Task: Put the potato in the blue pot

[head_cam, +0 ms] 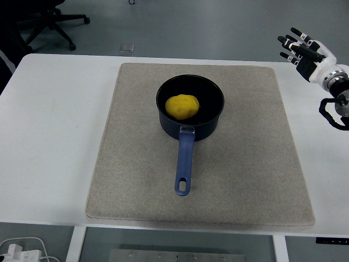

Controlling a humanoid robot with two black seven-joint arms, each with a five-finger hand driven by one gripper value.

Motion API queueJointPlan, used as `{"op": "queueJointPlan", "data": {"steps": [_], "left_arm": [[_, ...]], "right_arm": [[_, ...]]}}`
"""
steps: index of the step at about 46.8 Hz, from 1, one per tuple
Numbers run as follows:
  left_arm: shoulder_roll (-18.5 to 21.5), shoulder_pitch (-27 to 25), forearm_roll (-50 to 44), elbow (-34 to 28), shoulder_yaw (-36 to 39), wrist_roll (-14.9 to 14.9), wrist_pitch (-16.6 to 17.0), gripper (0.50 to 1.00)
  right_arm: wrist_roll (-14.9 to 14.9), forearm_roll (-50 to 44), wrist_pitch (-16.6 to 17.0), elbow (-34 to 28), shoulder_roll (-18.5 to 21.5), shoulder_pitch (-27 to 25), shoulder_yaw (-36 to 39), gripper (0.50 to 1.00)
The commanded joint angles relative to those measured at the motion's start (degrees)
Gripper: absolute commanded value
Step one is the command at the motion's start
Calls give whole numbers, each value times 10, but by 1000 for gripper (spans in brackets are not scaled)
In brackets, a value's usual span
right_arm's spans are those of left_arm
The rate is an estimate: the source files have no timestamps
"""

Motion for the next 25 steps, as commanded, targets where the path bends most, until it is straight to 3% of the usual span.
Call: {"op": "queueJointPlan", "data": {"steps": [1, 25], "left_arm": [[0, 0, 1, 0, 0, 0, -1, 996], [0, 0, 0, 0, 0, 0, 0, 996]], "right_arm": [[0, 0, -1, 0, 1, -4, 0, 932], [0, 0, -40, 0, 22, 1, 1, 930]]}}
